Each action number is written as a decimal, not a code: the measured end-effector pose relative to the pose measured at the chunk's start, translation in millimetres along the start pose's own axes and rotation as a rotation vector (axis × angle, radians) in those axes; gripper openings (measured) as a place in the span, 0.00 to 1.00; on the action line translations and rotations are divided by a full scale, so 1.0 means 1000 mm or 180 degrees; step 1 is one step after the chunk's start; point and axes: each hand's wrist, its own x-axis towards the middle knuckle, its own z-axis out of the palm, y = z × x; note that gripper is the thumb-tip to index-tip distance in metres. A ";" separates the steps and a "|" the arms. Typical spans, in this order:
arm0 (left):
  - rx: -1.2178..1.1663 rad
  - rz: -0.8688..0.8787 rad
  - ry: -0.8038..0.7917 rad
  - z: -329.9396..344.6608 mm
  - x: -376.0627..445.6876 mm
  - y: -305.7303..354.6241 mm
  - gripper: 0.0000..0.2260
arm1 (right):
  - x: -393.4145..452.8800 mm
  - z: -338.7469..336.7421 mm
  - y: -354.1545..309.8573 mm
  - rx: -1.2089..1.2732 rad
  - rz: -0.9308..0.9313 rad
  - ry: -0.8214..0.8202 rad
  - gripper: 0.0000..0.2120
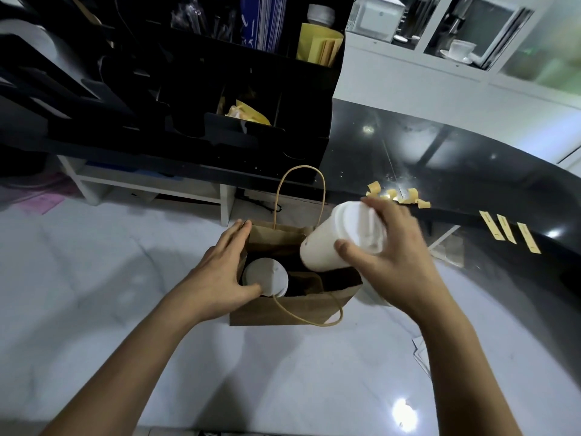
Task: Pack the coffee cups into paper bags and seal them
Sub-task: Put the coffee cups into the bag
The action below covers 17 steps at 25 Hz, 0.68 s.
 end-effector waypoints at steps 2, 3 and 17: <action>0.0023 -0.0024 0.0009 0.001 0.000 0.000 0.50 | -0.002 0.013 -0.005 -0.0110 -0.0137 -0.0449 0.38; 0.0031 -0.0045 0.0003 0.001 0.000 0.000 0.50 | -0.002 0.019 -0.007 -0.0096 -0.0143 -0.0607 0.39; 0.0050 -0.0048 0.0023 0.001 -0.005 0.002 0.49 | 0.012 0.040 0.006 -0.0967 0.0282 -0.1205 0.37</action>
